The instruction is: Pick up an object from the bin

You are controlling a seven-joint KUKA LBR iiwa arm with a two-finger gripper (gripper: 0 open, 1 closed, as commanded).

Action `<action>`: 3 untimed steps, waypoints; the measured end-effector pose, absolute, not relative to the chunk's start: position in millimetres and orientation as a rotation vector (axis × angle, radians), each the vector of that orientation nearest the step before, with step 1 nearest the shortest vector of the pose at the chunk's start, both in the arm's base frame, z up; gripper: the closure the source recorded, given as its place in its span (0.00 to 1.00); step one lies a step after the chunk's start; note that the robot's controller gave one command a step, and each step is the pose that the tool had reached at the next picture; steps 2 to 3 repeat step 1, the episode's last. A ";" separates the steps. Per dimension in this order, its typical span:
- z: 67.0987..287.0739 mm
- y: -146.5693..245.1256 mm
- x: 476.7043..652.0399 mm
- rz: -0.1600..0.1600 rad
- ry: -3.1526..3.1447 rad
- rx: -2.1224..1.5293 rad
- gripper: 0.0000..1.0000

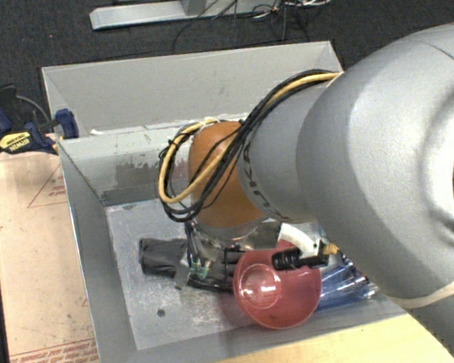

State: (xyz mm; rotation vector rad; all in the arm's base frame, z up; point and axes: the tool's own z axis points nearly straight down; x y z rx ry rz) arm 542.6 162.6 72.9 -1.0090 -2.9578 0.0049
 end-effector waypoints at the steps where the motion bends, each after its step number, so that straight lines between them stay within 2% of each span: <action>1: 82.4 162.2 541.9 0.007 -2.956 -1.008 1.00; 3: 82.4 162.2 541.9 0.007 -2.956 -1.008 1.00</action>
Offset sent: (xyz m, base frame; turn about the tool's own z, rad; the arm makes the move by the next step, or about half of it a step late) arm 0.0001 0.0003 0.0454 0.0000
